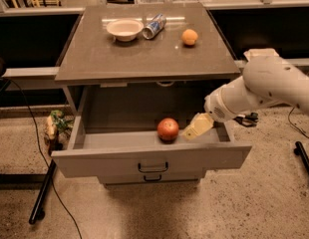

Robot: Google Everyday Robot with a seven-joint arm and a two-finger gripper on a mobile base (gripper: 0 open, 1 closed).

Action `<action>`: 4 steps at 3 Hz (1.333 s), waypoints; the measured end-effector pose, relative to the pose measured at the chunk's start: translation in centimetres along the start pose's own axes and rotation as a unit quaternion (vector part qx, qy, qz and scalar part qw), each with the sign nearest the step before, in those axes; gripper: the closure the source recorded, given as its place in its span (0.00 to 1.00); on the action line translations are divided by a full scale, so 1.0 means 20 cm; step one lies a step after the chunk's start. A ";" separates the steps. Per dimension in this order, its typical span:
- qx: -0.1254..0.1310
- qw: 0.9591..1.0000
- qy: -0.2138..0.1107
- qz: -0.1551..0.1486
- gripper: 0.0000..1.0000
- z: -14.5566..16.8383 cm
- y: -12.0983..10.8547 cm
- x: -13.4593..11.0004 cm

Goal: Pick apple from top drawer and place on counter

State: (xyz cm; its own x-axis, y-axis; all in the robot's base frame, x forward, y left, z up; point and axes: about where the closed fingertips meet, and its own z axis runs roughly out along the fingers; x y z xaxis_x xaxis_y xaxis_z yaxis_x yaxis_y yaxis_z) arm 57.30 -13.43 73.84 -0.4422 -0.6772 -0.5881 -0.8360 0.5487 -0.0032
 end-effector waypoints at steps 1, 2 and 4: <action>-0.010 1.000 -0.015 0.011 0.00 0.12 -0.06 -0.01; -0.018 0.999 -0.020 0.031 0.00 0.24 -0.12 -0.02; -0.019 0.997 -0.008 0.069 0.00 0.48 -0.17 0.00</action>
Offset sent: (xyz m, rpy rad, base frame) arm 0.0591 0.0173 -0.0588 0.1038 0.0612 -0.0690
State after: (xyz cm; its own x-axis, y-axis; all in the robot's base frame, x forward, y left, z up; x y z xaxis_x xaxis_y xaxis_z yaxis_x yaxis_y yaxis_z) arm 63.28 -10.60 66.12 -0.5493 -0.5874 -0.5943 -0.7787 0.6178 0.1093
